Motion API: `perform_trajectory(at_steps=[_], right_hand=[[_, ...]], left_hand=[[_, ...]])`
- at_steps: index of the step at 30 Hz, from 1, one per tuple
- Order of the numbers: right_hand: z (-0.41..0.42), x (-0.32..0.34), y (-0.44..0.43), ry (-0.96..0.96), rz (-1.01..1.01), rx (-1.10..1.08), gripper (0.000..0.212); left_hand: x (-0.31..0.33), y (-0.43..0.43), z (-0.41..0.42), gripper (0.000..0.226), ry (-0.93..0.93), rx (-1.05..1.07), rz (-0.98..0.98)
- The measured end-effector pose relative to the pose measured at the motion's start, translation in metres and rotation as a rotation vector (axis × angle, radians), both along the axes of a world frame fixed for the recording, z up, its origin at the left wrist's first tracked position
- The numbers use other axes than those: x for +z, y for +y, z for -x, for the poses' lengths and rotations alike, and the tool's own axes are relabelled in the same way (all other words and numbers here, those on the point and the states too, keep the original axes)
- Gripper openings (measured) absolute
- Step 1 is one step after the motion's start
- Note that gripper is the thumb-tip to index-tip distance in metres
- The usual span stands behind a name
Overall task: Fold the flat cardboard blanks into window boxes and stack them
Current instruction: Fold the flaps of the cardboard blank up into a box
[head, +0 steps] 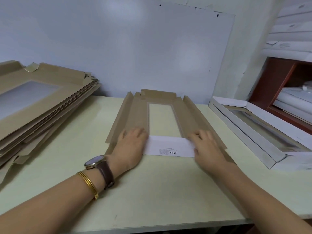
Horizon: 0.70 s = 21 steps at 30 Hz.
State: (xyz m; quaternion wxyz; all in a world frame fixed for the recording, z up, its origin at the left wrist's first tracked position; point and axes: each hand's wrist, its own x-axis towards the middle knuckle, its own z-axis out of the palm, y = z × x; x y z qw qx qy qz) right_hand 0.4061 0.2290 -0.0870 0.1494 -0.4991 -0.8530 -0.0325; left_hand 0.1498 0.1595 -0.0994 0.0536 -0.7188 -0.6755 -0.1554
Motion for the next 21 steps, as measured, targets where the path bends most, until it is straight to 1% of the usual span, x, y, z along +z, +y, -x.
perform_trajectory(at_steps=[1,2,4,5,6,8,9,12,14,17,21], right_hand=[[0.007,0.000,-0.001,-0.014,0.013,0.052,0.058],[0.014,0.000,-0.001,-0.017,0.042,0.107,0.061],[0.031,-0.005,-0.004,-0.020,0.110,0.206,0.053],[0.041,-0.009,-0.006,0.002,0.149,0.252,0.046],[0.050,-0.013,-0.010,0.043,0.204,0.284,0.043],[0.061,-0.017,-0.016,0.103,0.345,0.282,0.052],[0.064,-0.018,-0.017,0.089,0.381,0.271,0.055],[0.062,-0.020,-0.018,-0.046,0.324,0.268,0.060],[0.059,-0.019,-0.017,-0.091,0.330,0.263,0.063],[0.050,-0.017,-0.015,-0.133,0.442,0.213,0.069],[0.027,-0.010,-0.005,-0.154,0.477,0.105,0.077]], left_hand=[[-0.001,0.002,-0.004,0.051,0.066,-0.062,-0.007],[-0.001,0.005,-0.008,0.050,0.089,-0.120,0.001],[-0.003,0.008,-0.021,0.051,0.057,-0.204,0.061],[-0.004,0.011,-0.028,0.052,0.034,-0.240,0.084],[-0.005,0.013,-0.033,0.051,0.017,-0.263,0.095],[-0.004,0.014,-0.041,0.052,-0.054,-0.230,0.132],[-0.004,0.013,-0.042,0.054,-0.056,-0.212,0.178],[-0.006,0.011,-0.042,0.060,0.106,-0.180,0.333],[-0.006,0.011,-0.043,0.063,0.165,-0.129,0.396],[-0.004,0.012,-0.044,0.070,0.116,-0.068,0.458],[0.001,0.012,-0.037,0.086,0.035,0.009,0.498]])
